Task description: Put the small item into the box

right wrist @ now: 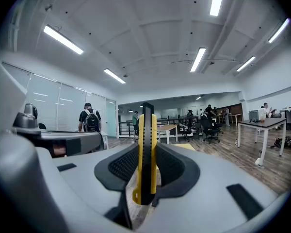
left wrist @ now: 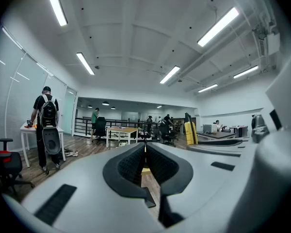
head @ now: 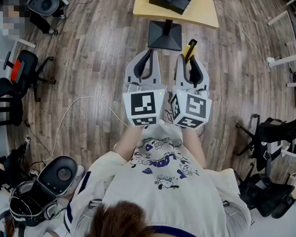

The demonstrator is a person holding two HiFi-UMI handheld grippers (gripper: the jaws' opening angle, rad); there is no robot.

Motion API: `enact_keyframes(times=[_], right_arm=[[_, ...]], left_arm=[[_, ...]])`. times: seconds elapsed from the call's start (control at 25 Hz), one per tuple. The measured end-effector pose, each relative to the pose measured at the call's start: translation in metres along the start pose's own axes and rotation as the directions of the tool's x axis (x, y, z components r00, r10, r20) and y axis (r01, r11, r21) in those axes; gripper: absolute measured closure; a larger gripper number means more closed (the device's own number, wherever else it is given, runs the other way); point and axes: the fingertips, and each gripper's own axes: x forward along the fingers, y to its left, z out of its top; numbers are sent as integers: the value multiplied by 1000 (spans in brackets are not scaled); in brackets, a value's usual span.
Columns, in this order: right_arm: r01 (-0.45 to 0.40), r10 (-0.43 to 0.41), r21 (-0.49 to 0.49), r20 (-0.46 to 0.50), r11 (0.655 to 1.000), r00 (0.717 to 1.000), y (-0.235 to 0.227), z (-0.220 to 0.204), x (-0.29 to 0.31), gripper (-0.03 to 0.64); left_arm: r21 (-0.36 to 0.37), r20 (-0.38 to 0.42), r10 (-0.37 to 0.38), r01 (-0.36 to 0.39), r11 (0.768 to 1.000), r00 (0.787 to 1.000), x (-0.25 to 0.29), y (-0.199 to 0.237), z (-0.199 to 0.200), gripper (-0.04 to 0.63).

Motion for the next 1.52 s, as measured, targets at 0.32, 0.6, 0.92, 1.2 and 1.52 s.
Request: enact_keyframes(times=[0.32,0.6,0.92,1.2,1.52], right_arm=[[4,-4,5,-6,1000,1000,-2,1,18,488],[15,-15,15,-7,1000,1000,-4,-1,38,488],[41,-40,40,-24,998,999,-12,-8,64,488],[52,-48,58,-54,997,997,-15,-14,83,488],[32,-26,68,-83,997,996,-35,-21,130,488]], left_arm=[[-2,-1,-7,7,1000,1000,17,7,3,575],[1,-7,-21,21,1000,1000,36,13,0,575],[-5,-27,-40,40,999,999,63,22,-9,575],[-17,-55,-50,49,999,997,83,29,-18,575],[-23,-83,-23,21,1000,996,130,35,-27,575]])
